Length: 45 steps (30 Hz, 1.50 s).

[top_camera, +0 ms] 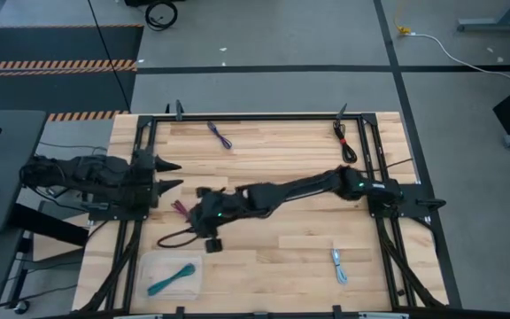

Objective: Pick and place USB-C Cables
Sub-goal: Put the red charger cable into the transparent bin

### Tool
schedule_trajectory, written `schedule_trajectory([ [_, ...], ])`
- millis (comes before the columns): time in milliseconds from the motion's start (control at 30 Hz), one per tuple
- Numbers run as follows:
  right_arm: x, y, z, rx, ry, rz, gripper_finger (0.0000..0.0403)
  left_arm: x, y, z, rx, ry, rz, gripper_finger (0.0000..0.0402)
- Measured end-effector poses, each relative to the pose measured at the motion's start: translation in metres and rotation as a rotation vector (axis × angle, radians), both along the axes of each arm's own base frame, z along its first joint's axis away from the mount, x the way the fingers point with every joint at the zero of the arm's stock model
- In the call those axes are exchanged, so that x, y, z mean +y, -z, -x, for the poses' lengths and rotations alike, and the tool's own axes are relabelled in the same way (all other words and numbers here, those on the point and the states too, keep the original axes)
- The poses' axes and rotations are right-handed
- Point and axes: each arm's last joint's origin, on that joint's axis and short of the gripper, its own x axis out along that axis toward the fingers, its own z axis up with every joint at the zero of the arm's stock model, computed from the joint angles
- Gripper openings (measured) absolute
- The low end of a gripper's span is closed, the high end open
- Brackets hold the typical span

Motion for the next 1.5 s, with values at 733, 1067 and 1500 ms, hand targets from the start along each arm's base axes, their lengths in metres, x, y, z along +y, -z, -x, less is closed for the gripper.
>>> schedule_trajectory([
  [733, 0.038, -0.088, 0.186, 0.646, 0.285, 0.237, 0.0143, -0.018, 0.057, -0.069, 0.519, 0.082, 0.086, 0.0231],
  [1067, 0.043, -0.095, 0.197, 0.648, 0.314, 0.190, 0.0143, -0.032, 0.108, -0.063, 1.189, 0.262, 0.507, 0.0231],
  [1500, 0.061, -0.095, 0.205, 0.644, 0.304, 0.172, 0.0143, -0.033, 0.067, -0.092, 1.073, 0.353, 0.177, 0.0176],
])
